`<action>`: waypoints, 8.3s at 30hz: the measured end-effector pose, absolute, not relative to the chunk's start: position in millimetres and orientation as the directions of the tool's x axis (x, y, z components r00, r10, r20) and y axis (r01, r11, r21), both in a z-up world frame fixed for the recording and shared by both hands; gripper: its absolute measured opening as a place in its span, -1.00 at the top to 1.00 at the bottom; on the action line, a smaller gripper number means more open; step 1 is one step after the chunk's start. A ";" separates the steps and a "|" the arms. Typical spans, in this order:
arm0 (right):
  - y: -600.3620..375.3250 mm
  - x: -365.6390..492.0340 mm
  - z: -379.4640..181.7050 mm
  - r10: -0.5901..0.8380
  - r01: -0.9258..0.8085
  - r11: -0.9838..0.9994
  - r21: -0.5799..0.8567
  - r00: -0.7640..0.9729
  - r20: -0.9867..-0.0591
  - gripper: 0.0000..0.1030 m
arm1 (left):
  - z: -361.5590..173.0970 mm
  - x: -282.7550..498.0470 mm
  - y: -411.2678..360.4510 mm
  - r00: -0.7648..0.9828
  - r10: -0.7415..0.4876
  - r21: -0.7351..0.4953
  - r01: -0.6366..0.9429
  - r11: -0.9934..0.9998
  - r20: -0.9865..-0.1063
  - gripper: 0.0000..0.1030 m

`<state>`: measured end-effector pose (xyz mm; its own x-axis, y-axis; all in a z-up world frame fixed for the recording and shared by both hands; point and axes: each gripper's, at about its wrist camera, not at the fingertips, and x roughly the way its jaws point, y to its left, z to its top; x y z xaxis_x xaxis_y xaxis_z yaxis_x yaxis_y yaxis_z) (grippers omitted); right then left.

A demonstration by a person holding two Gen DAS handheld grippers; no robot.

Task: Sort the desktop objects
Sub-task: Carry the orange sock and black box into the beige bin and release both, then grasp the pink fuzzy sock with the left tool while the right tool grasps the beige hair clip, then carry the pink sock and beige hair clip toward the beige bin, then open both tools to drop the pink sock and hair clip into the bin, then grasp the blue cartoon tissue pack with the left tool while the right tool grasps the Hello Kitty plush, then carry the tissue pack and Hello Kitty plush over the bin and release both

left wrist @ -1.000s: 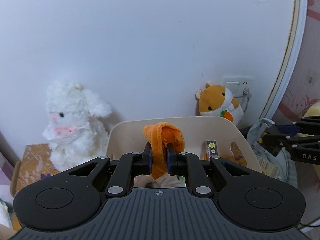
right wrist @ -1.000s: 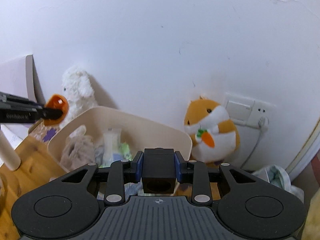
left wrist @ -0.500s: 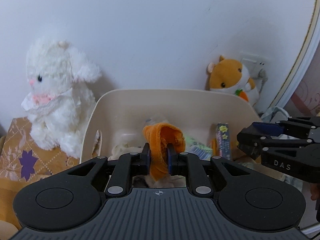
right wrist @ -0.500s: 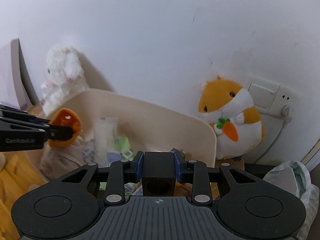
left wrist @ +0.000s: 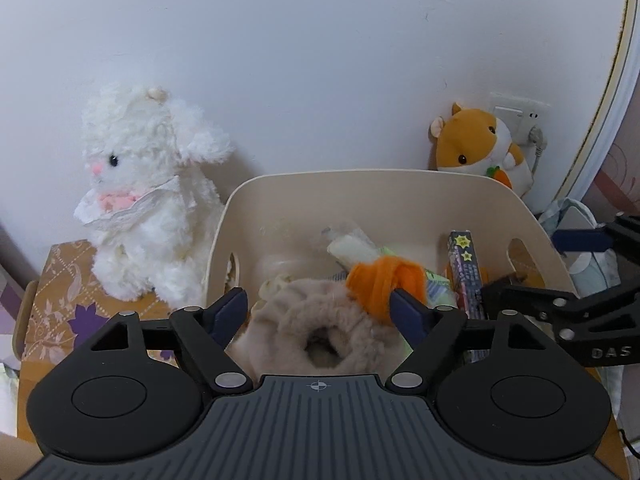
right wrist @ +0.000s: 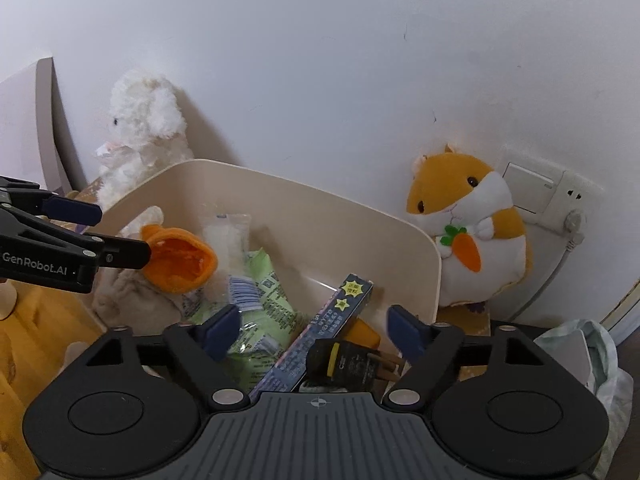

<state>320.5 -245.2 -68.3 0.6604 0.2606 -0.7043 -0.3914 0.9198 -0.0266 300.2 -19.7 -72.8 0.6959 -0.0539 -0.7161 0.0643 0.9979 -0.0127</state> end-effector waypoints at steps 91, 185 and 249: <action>-255.5 170.4 -107.7 0.336 -0.641 0.767 -0.033 0.445 -0.830 0.00 | -126.0 182.5 28.3 0.551 -0.181 -0.242 -0.040 0.969 -0.814 0.17; -200.3 179.2 -103.4 0.345 -0.499 0.866 0.034 0.546 -0.763 -1.00 | -99.2 207.4 52.4 0.618 -0.081 -0.081 0.029 0.996 -0.782 -0.56; -285.6 222.8 -50.1 0.223 -0.254 0.965 0.061 0.680 -0.699 -0.21 | -60.9 195.0 -19.7 0.709 -0.202 0.016 0.288 0.958 -0.675 0.09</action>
<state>222.8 -285.6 -50.1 0.6796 0.2230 -0.6989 -0.2535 0.9654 0.0615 195.0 -19.7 -60.9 0.7094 -0.2017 -0.6754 0.2876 0.9576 0.0161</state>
